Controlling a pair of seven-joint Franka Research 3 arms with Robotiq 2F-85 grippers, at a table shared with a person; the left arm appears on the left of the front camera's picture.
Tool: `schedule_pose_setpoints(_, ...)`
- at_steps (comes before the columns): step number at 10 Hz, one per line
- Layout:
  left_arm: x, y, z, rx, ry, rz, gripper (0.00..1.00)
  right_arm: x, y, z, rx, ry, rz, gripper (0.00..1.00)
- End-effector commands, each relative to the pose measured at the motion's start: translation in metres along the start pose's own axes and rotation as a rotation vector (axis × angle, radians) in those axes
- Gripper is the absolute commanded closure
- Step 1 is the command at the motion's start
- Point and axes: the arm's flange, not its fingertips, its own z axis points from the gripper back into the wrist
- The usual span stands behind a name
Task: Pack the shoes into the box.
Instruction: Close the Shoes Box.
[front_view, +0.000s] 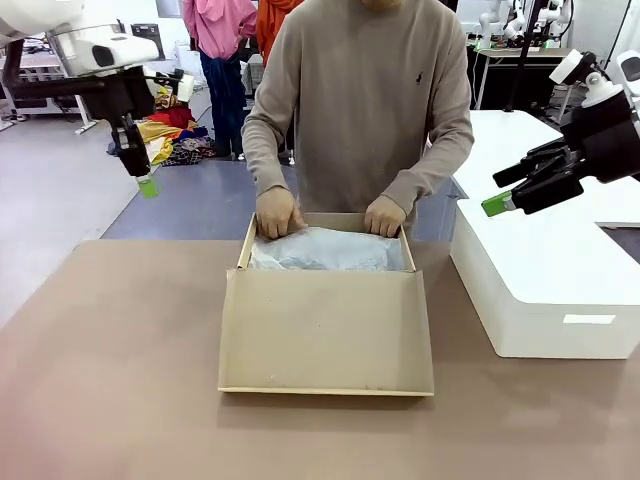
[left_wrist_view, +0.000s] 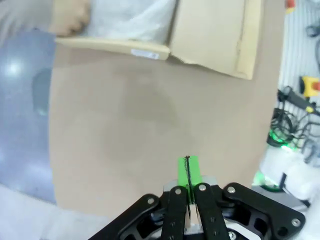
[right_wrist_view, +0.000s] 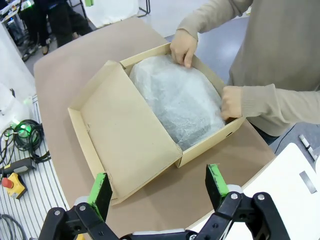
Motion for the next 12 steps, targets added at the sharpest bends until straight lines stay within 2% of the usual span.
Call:
schedule_pose_setpoints(1,-0.012,0.016,0.002,-0.089,-0.029,-0.172,1.00,0.001,-0.004,-0.001,0.016,-0.027,0.020,0.00)
schedule_pose_setpoints(4,-0.013,0.025,-0.016,-0.130,-0.047,-0.337,1.00,0.001,-0.004,-0.001,0.016,-0.027,0.020,0.00)
schedule_pose_setpoints(8,-0.012,0.029,-0.031,-0.154,-0.111,-0.291,1.00,0.001,-0.004,-0.001,0.016,-0.027,0.020,0.00)
schedule_pose_setpoints(10,-0.012,0.033,-0.034,-0.161,-0.089,-0.224,1.00,0.001,-0.004,-0.001,0.016,-0.027,0.020,0.00)
schedule_pose_setpoints(11,-0.011,0.031,-0.034,-0.154,-0.088,-0.297,1.00,0.001,-0.004,-0.001,0.016,-0.027,0.020,0.00)
schedule_pose_setpoints(12,-0.011,0.031,-0.034,-0.154,-0.088,-0.297,1.00,0.001,-0.004,-0.001,0.016,-0.027,0.020,0.00)
